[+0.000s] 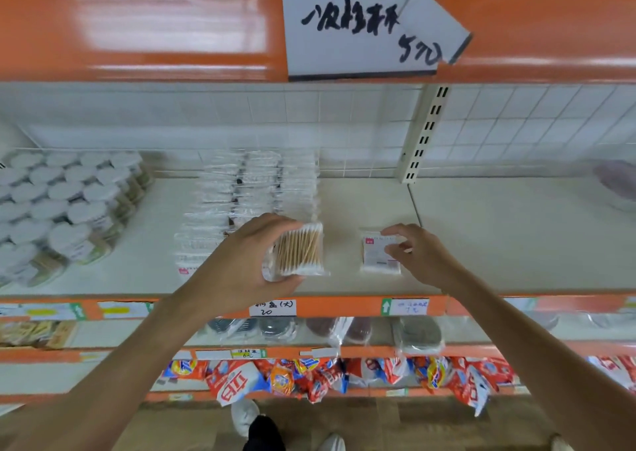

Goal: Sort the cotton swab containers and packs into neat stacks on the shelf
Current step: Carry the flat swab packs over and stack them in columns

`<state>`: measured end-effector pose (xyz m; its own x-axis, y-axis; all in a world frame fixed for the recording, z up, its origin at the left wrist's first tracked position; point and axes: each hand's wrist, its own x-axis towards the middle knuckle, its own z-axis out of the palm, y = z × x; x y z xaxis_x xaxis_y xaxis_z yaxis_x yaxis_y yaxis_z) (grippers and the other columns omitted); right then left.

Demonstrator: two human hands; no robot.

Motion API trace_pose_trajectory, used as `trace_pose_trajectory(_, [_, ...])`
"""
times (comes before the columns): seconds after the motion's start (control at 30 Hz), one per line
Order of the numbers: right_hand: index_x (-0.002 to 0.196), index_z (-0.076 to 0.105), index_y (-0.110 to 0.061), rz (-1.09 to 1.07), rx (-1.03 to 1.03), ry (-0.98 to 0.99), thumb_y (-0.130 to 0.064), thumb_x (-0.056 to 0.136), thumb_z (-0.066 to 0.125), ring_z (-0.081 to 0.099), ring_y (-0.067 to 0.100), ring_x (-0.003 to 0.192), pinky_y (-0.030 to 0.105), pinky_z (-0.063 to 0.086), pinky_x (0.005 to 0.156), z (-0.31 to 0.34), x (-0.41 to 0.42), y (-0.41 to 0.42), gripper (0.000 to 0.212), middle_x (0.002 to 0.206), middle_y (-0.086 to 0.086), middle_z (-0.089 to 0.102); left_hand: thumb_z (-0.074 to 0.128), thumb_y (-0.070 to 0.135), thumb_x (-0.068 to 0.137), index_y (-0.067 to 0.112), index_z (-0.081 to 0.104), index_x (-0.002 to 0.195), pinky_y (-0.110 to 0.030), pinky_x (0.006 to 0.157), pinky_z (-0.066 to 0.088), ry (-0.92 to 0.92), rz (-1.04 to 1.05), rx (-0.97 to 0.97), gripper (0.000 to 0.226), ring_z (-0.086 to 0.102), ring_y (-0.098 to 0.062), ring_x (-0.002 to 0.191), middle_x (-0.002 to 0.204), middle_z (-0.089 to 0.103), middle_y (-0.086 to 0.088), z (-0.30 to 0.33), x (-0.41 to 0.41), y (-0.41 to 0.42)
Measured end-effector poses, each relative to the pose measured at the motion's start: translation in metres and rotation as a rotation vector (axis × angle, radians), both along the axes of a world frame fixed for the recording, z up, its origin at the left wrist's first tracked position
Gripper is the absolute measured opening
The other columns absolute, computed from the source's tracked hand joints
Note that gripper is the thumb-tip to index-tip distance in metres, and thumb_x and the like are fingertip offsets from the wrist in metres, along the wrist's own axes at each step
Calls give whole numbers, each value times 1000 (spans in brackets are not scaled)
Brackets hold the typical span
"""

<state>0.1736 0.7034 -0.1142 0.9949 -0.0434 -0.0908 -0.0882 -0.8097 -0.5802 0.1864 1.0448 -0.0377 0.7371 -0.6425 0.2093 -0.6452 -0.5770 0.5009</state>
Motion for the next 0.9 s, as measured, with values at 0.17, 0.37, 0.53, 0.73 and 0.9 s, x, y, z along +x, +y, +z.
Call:
trace_pose_trajectory(0.17, [146,47,-22,155,-232,-124,-23,94,67,51,24,129,38,41,109,30,-13,18,56,148,2,45,70,53,78,27,51,141,-23,106,42,-24,-22,17,71,48,-1,126,135,53,15,4,2,-8])
trace_pose_trajectory(0.37, [132,55,-22,452,-253,-644,-19,81,77,60,17,110,30,52,90,84,-43,81,56,134,1,54,64,56,73,20,56,138,-21,106,41,-43,-36,-2,75,51,-5,123,134,56,10,17,4,-22])
trace_pose_trajectory(0.53, [108,73,-14,545,-427,-942,-11,77,78,67,23,95,37,57,79,82,-40,90,32,113,4,69,69,55,73,19,58,135,-20,102,44,-29,-41,-40,73,56,-3,117,129,60,11,21,5,-22])
trace_pose_trajectory(0.73, [113,71,-14,400,-124,-769,-24,93,68,66,10,88,22,55,77,82,-44,92,23,103,-2,71,79,50,78,22,64,128,-13,102,42,0,-37,-116,59,56,6,120,134,61,13,21,-2,-15])
trace_pose_trajectory(0.9, [125,61,-20,299,226,-381,-19,98,64,67,-3,94,4,48,79,101,-41,94,28,106,-3,72,81,14,81,27,67,116,-11,79,54,136,112,-235,40,69,5,89,89,70,15,23,1,-12])
